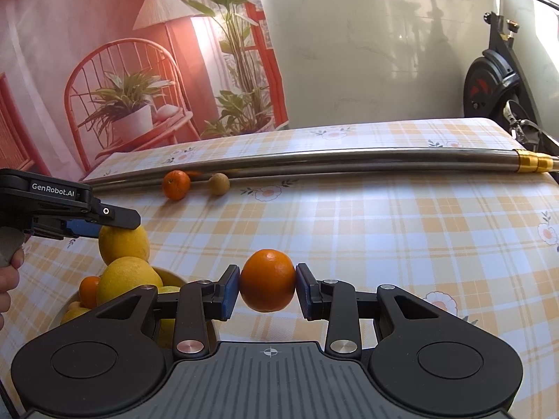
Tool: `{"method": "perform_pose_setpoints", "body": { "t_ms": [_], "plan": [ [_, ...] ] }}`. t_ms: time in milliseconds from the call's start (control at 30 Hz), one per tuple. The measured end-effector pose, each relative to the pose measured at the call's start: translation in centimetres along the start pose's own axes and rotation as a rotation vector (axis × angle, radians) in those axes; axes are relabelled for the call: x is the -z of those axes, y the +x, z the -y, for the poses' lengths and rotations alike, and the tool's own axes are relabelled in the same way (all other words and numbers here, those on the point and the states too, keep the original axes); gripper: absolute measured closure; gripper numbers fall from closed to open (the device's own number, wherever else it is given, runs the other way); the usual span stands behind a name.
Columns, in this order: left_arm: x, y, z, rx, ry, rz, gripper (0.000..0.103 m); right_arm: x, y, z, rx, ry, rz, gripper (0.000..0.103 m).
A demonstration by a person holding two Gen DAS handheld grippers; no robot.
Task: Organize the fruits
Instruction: 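Carry the tangerine in the right tool while the left tool carries the lemon to the plate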
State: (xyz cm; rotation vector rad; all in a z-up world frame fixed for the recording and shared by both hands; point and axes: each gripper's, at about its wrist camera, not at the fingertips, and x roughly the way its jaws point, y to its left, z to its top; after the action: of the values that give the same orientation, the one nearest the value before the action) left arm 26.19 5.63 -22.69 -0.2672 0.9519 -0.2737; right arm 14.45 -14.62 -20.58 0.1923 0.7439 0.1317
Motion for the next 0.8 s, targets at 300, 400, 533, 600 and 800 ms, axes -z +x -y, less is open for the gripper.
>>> {"method": "perform_pose_setpoints", "body": {
  "t_ms": [300, 400, 533, 600, 800],
  "plan": [
    [0.8, 0.6, 0.6, 0.018, 0.099, 0.017, 0.042, 0.1, 0.3, 0.0, -0.010, 0.000, -0.002, 0.071],
    [0.9, 0.8, 1.3, 0.013, 0.133, 0.045, 0.041, 0.1, 0.4, 0.0, -0.010, 0.005, -0.004, 0.071],
    [0.5, 1.1, 1.9, 0.011, 0.153, 0.065, 0.041, 0.2, 0.5, 0.0, -0.011, 0.005, -0.009, 0.071],
    [0.2, 1.3, 2.5, 0.000, 0.181, 0.073, 0.042, 0.2, 0.6, -0.1, -0.011, 0.003, -0.010, 0.071],
    [-0.3, 1.8, 3.5, -0.002, 0.228, 0.068, 0.042, 0.1, 0.7, 0.3, -0.009, 0.011, -0.009, 0.071]
  ]
}}
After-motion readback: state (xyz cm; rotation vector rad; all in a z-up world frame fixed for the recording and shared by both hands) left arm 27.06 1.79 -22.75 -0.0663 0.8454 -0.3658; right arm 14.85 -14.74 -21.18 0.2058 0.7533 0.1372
